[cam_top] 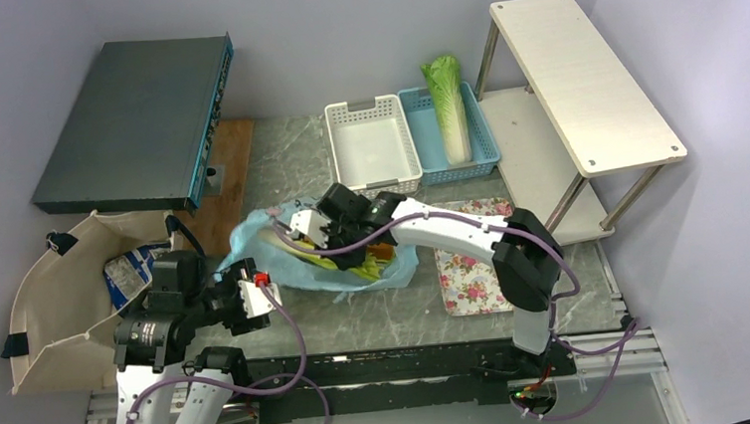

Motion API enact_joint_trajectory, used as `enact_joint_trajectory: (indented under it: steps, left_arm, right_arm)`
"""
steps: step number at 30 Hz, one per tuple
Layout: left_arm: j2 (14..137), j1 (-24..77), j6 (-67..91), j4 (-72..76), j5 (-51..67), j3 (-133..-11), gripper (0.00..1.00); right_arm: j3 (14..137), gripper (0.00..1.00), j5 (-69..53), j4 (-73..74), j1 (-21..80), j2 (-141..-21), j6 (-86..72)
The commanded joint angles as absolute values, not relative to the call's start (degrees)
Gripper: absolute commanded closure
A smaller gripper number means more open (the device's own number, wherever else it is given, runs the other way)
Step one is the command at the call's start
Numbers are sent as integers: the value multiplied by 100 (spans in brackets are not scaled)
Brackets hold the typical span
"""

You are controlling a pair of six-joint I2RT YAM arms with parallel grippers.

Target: Untie the knot of the grocery bags and take out the mixed food

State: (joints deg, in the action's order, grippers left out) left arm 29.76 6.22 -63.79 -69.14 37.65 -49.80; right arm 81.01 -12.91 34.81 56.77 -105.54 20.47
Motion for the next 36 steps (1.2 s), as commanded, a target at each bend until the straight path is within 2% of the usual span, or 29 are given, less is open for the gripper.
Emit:
enact_joint_trajectory:
  steps: [1, 8, 14, 21, 23, 29, 32, 36]
  left_arm:
    - [2887, 615, -6407, -6694, 3853, -4871, 27]
    - [2731, 615, -6313, -6652, 3693, -4693, 26]
    - [2593, 615, -6399, -6721, 3665, -4604, 25]
    - [2595, 616, -6259, -6712, 3691, -4685, 26]
    - [2616, 615, -6161, -6663, 3674, -4717, 25]
    - [2661, 615, -5759, -6445, 3876, -4832, 24]
    - [2719, 615, -5512, -6405, 4394, -5299, 22]
    - [3051, 617, -4657, -6295, 5106, -6234, 12]
  right_arm:
    - [9007, 100, -1259, 4559, 5677, -10266, 2132]
    - [9757, 100, -1230, 5954, 5679, -10459, 2298]
    - [9459, 100, -1054, 6003, 5674, -10308, 2578]
    - [10639, 100, -876, 6491, 5668, -10236, 2484]
    - [10279, 100, -855, 6374, 5608, -9850, 2424]
    - [8208, 100, -836, 5167, 5572, -8398, 2658]
    - [7984, 100, -1221, 4715, 5554, -8080, 2697]
    - [7746, 100, -2096, 3838, 5553, -7777, 2525]
